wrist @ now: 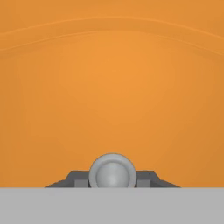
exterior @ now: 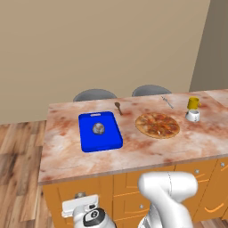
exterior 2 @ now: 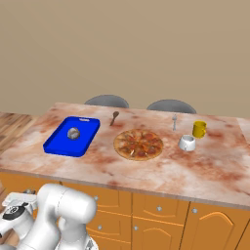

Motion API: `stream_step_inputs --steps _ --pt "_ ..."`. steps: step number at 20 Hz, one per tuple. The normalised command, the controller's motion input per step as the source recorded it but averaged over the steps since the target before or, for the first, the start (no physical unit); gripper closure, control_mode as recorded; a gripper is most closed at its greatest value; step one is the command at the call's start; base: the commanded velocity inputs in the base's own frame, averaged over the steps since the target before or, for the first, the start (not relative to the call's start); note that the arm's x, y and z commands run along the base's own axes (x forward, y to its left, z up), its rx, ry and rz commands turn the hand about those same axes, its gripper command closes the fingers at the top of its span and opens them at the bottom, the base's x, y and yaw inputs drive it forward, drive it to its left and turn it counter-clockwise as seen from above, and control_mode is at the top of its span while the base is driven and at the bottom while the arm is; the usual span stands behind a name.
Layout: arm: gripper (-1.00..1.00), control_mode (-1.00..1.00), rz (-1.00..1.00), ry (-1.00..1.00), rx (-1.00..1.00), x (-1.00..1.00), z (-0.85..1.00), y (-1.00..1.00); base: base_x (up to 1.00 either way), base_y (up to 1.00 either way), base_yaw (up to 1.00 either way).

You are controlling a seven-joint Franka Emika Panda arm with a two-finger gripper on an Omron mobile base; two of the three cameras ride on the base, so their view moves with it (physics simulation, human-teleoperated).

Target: Take the pizza cutter from the drawer on the left and place it on the dining counter for cutting.

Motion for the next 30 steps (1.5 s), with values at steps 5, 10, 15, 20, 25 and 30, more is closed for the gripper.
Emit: stream_step_inputs --steps 5,10,15,20,25,30 --pt "1.00 -1.00 0.00 0.00 0.00 -0.56 0.00 0.00 0.00 0.00 0.00" --pt "1.00 -1.00 0.00 0.00 0.00 -0.55 0.00 0.00 0.00 0.00 0.00" --pt "1.00 -1.00 0.00 0.00 0.00 -0.55 0.00 0.00 0.00 0.00 0.00" --pt "1.00 -1.00 0.00 0.00 0.00 -0.55 0.00 0.00 0.00 0.00 0.00" --pt "1.00 -1.00 0.00 0.00 0.00 -0.54 0.00 0.00 0.00 0.00 0.00" --pt "1.00 -1.00 0.00 0.00 0.00 -0.53 0.00 0.02 0.00 0.00 0.00"
